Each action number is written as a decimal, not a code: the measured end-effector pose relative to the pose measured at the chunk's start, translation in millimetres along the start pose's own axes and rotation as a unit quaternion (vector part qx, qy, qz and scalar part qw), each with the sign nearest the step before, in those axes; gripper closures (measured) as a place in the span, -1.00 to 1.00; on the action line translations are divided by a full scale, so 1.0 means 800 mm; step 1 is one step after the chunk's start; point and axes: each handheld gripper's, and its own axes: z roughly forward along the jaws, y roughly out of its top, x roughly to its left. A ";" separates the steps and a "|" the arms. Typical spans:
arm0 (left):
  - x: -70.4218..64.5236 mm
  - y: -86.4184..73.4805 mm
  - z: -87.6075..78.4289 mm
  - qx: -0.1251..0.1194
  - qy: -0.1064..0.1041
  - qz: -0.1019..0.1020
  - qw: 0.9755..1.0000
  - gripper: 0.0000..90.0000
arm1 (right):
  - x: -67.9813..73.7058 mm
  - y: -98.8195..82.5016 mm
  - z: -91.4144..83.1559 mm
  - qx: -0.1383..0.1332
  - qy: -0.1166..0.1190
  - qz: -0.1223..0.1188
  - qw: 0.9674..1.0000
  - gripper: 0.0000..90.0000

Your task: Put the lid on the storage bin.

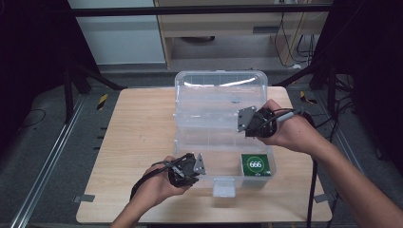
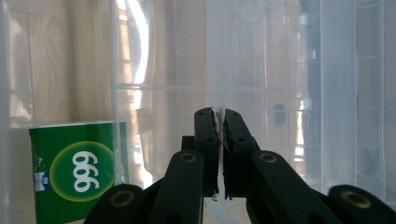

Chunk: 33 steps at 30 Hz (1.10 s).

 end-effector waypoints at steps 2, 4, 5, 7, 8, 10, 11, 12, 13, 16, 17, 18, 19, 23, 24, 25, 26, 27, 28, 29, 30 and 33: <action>0.000 0.000 0.000 -0.001 0.000 -0.002 1.000 0.74 | 0.006 -0.001 -0.003 -0.002 -0.003 0.002 1.000 0.91; 0.000 0.000 0.000 -0.002 0.000 -0.003 1.000 0.74 | 0.010 -0.002 -0.004 -0.008 -0.004 0.001 1.000 0.92; 0.000 0.000 0.000 -0.002 0.000 -0.003 1.000 0.74 | 0.012 -0.002 -0.005 -0.009 -0.004 0.000 1.000 0.92; 0.000 -0.001 0.000 -0.003 0.000 -0.003 1.000 0.74 | 0.017 -0.002 -0.007 -0.011 -0.004 0.000 1.000 0.91; 0.000 -0.001 0.000 -0.003 0.000 -0.003 1.000 0.74 | 0.019 -0.003 -0.007 -0.013 -0.006 -0.001 1.000 0.92; 0.000 -0.001 0.000 -0.002 -0.001 -0.002 1.000 0.73 | 0.024 -0.004 -0.009 -0.019 -0.006 -0.002 1.000 0.91; 0.000 -0.001 0.000 -0.002 -0.001 -0.002 1.000 0.73 | 0.025 -0.006 -0.009 -0.020 -0.008 -0.002 1.000 0.91; 0.000 -0.001 0.000 -0.002 -0.002 -0.002 1.000 0.73 | 0.026 -0.007 -0.009 -0.023 -0.008 -0.001 1.000 0.91; 0.000 -0.001 0.000 -0.002 -0.002 -0.004 1.000 0.73 | 0.027 -0.008 -0.010 -0.025 -0.009 0.001 1.000 0.91; 0.000 -0.001 0.000 -0.003 -0.002 -0.007 1.000 0.73 | 0.026 -0.010 -0.009 -0.028 -0.010 0.006 1.000 0.90; 0.000 -0.001 0.000 -0.004 -0.002 -0.008 1.000 0.73 | 0.024 -0.010 -0.009 -0.028 -0.009 0.006 1.000 0.90; 0.000 -0.001 0.000 -0.004 -0.002 -0.008 1.000 0.73 | 0.023 -0.010 -0.008 -0.026 -0.008 0.008 1.000 0.89; 0.000 -0.001 0.000 -0.006 0.000 -0.009 1.000 0.73 | 0.021 -0.010 -0.007 -0.027 -0.007 0.007 1.000 0.89; 0.001 0.000 0.002 -0.009 0.001 -0.010 1.000 0.74 | 0.017 -0.011 -0.005 -0.026 -0.007 0.014 1.000 0.89; 0.001 0.001 0.002 -0.008 0.001 -0.010 1.000 0.74 | 0.017 -0.011 -0.004 -0.027 -0.007 0.015 0.999 0.89; 0.002 0.001 0.002 -0.008 0.002 -0.009 1.000 0.74 | 0.015 -0.011 -0.004 -0.025 -0.008 0.014 1.000 0.89; 0.002 0.001 0.002 -0.008 0.002 -0.009 1.000 0.74 | 0.015 -0.011 -0.004 -0.025 -0.008 0.014 1.000 0.89; 0.002 0.001 0.002 -0.008 0.002 -0.007 1.000 0.74 | 0.016 -0.012 -0.004 -0.026 -0.008 0.014 1.000 0.89; 0.001 0.001 0.002 -0.007 0.003 -0.005 1.000 0.74 | 0.018 -0.012 -0.005 -0.027 -0.008 0.014 0.999 0.89; 0.001 0.001 0.002 -0.007 0.003 -0.005 1.000 0.74 | 0.019 -0.013 -0.006 -0.030 -0.007 0.013 0.999 0.89; 0.001 0.002 0.002 -0.005 0.003 -0.003 1.000 0.74 | 0.021 -0.013 -0.007 -0.031 -0.008 0.012 0.999 0.90; 0.001 0.001 0.002 -0.005 0.005 0.000 1.000 0.73 | 0.027 -0.016 -0.009 -0.033 -0.005 0.011 0.999 0.90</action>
